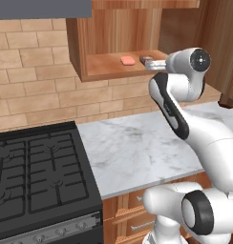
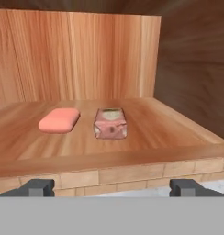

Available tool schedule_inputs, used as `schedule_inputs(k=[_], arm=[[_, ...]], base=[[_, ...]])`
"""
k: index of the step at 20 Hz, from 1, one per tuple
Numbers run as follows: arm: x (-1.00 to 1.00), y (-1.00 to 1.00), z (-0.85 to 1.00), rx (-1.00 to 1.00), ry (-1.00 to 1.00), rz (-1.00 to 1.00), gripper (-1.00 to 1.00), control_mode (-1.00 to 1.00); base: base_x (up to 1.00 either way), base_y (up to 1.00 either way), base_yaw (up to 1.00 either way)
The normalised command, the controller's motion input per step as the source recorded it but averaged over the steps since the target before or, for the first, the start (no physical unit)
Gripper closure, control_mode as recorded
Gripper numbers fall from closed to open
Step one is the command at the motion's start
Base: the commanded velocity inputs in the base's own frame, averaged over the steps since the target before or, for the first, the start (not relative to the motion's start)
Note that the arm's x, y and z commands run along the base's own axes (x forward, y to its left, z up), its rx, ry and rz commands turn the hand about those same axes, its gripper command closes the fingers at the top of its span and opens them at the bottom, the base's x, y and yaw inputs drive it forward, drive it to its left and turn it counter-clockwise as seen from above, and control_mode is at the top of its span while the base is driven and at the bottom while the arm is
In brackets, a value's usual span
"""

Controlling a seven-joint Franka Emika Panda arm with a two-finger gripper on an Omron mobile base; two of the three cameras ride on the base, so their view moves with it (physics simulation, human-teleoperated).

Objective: Pick up the bar soap and bar soap from the sink, and place them back in the cabinet, and close the cabinet door.

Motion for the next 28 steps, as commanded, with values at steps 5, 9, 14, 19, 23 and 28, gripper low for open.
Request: schedule_inputs(k=[5,9,14,19,23,28], arm=[[-0.31,0.0,0.19,0.0,0.0,0.0,-1.0,-1.0],[-0.28,0.0,0.17,0.0,0.0,0.0,-1.0,-1.0],[-0.46,0.0,0.08,0.0,0.0,0.0,-1.0,-1.0],[-0.56,0.0,0.02,0.0,0.0,0.0,-1.0,-1.0],[-0.68,-0.02,0.0,0.02,0.0,0.0,-1.0,-1.0],[-0.6,-0.03,0.05,0.01,0.0,0.0,-1.0,-1.0]], base=[[0.0,0.0,0.0],[0.0,0.0,0.0],[0.0,0.0,0.0],[0.0,0.0,0.0],[0.0,0.0,0.0],[0.0,0.0,0.0]])
